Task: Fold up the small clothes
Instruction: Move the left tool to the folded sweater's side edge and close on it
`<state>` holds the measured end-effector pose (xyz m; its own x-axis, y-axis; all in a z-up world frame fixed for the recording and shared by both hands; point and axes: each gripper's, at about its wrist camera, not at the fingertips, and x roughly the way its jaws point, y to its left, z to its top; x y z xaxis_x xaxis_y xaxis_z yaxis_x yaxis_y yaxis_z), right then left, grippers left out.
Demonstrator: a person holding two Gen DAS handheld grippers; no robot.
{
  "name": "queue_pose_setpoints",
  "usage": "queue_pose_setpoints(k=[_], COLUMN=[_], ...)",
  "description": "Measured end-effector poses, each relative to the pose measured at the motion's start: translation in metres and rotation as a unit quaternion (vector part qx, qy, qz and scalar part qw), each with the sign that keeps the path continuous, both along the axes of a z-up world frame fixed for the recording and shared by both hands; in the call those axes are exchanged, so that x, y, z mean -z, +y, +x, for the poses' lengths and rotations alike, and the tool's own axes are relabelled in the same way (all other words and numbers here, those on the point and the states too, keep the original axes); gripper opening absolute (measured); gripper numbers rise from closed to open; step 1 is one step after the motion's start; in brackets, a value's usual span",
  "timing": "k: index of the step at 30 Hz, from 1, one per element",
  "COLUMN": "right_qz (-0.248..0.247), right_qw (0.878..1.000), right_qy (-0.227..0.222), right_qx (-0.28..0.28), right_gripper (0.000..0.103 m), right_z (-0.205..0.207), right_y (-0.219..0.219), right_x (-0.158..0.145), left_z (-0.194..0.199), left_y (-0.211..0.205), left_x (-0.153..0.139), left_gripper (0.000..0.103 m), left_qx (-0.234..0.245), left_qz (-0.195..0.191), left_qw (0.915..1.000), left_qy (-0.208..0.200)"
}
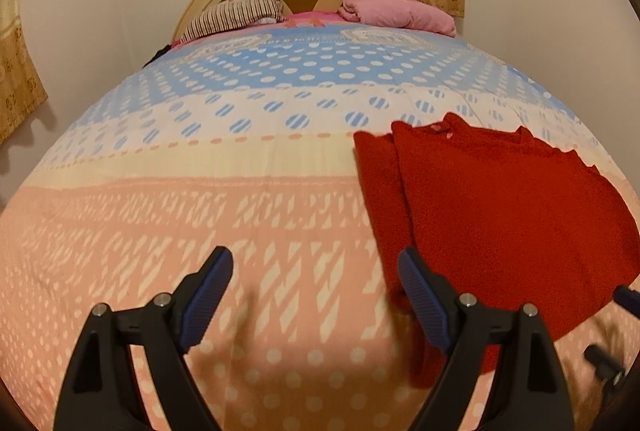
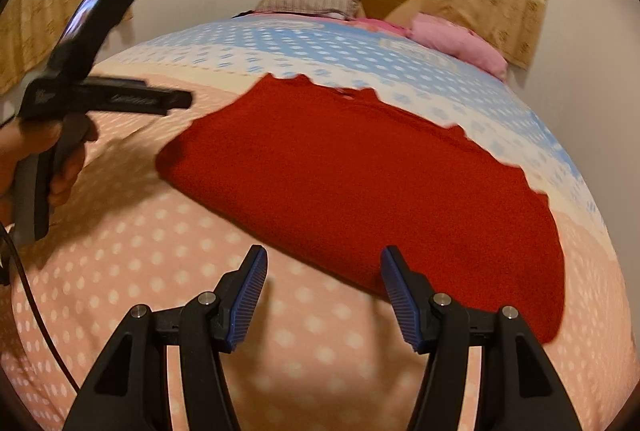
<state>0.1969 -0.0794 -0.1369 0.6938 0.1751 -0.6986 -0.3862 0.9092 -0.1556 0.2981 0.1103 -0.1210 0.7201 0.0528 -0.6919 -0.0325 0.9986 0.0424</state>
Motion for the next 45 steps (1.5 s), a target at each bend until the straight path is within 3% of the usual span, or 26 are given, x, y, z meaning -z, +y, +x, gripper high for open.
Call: queue_pose_setpoints(k=[3, 16, 23, 32, 37, 39, 42, 43, 45], right_qz=[-0.015, -0.036, -0.053, -0.069, -0.083, -0.086, -0.09, -0.091, -0.092], right_qw=[1.0, 0.997, 0.996, 0.994, 0.993, 0.993, 0.992, 0.992, 0.992], right_qy=[-0.014, -0.022, -0.03, -0.035, -0.044, -0.041, -0.037, -0.037, -0.035], right_qx=[-0.023, -0.068, -0.072, -0.076, -0.076, -0.076, -0.076, -0.076, -0.078], right_gripper=[0.06, 0.06, 0.06, 0.06, 0.06, 0.06, 0.059, 0.058, 0.044], right_z=[0.0, 0.007, 0.009, 0.014, 0.018, 0.022, 0.026, 0.027, 0.028], right_y=[0.021, 0.076, 0.091, 0.107, 0.115, 0.118, 0.121, 0.122, 0.123], right_x=[-0.001, 0.01, 0.017, 0.02, 0.02, 0.021, 0.023, 0.023, 0.024], left_z=[0.002, 0.025, 0.055, 0.086, 0.098, 0.102, 0.108, 0.109, 0.112], left_y=[-0.001, -0.01, -0.012, -0.015, -0.009, -0.01, -0.011, -0.01, -0.011], left_x=[-0.006, -0.012, 0.0, 0.023, 0.029, 0.031, 0.034, 0.034, 0.035], left_gripper=[0.093, 0.093, 0.093, 0.093, 0.085, 0.073, 0.064, 0.063, 0.05], left_qx=[0.0, 0.025, 0.058, 0.065, 0.066, 0.076, 0.08, 0.078, 0.083], left_qz=[0.007, 0.007, -0.099, -0.146, -0.173, -0.181, -0.192, -0.194, -0.198], left_qw=[0.9999, 0.9995, 0.993, 0.9845, 0.9791, 0.9765, 0.9734, 0.9729, 0.9717], left_qy=[-0.012, -0.016, 0.027, 0.072, 0.084, 0.089, 0.097, 0.097, 0.1])
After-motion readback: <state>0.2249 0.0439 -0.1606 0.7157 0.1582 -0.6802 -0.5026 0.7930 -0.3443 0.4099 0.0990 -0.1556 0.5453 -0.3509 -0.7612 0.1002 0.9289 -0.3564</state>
